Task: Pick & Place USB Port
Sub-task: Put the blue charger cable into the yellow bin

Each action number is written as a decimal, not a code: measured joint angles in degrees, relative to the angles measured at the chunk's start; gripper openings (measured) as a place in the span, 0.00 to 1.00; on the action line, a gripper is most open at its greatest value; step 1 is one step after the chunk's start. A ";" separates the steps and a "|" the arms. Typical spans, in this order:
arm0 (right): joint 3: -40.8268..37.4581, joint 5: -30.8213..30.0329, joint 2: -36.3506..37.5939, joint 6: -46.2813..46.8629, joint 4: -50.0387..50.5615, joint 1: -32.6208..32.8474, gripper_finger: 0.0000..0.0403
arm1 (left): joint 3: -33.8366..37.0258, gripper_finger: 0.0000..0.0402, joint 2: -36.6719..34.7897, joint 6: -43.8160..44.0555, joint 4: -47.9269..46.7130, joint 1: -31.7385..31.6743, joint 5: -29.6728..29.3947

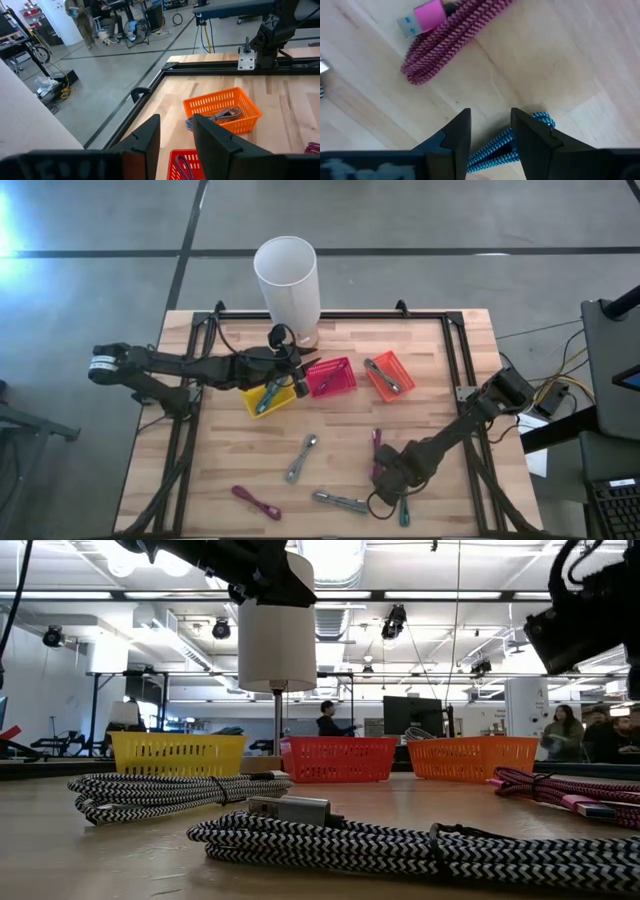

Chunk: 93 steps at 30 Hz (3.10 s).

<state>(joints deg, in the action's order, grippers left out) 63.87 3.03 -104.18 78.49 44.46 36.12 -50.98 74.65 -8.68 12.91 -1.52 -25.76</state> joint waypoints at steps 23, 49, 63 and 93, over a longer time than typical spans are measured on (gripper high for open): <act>-3.01 6.08 2.58 20.13 3.55 2.27 0.32 | 0.00 0.30 0.00 0.05 -0.04 0.00 0.48; -6.31 3.80 3.02 5.80 -7.77 2.23 0.05 | -0.09 0.30 0.00 0.05 -0.07 0.00 0.48; -4.48 -25.91 17.80 -8.21 -5.71 2.25 0.06 | 0.67 0.30 0.02 2.50 -0.30 -0.02 1.97; -7.22 -46.49 37.81 -64.54 -21.71 -14.42 0.06 | 1.64 0.30 12.20 12.21 10.63 4.04 26.69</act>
<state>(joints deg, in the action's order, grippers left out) 56.65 -43.46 -66.38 13.96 22.75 21.70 -49.34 86.85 3.53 23.53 2.52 0.93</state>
